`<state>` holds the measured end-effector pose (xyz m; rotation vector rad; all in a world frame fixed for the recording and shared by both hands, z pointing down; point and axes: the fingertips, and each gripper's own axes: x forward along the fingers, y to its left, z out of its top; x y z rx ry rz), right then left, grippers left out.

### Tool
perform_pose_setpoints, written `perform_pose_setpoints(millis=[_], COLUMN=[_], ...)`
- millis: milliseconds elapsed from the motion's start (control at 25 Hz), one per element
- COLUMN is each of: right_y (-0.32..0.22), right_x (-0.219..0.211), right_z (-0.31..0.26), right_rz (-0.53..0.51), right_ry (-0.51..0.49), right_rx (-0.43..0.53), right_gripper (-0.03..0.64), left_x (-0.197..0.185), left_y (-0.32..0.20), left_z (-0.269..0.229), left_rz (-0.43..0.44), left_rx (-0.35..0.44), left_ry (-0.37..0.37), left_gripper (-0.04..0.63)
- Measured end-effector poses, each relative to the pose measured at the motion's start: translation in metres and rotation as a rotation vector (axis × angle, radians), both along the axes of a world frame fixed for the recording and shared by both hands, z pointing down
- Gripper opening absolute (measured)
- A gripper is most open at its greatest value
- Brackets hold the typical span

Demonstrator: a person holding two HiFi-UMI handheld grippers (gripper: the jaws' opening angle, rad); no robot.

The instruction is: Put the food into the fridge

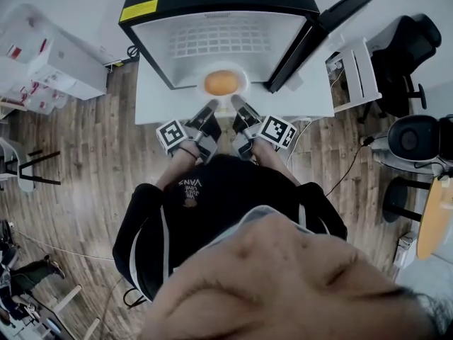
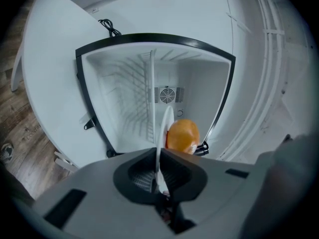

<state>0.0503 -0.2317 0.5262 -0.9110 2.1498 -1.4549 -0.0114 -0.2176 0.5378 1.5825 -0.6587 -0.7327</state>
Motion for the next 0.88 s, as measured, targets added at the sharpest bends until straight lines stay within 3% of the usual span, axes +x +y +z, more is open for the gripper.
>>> perform_pose_setpoints(millis=[320,880], right_y=[-0.015,-0.047], right_x=[0.005,-0.006], right_z=[0.004,0.005], right_rz=[-0.036,-0.011], right_ry=[-0.001,-0.006], right_rx=[-0.01,-0.025], right_gripper=[0.029,0.029], left_x=[0.006,-0.006], left_y=[-0.013,-0.044], left_z=[0.004,0.005], left_rz=[-0.037,-0.021], left_rx=[-0.011,-0.034], left_ry=[0.011,0.005], left_gripper=[0.025,0.025])
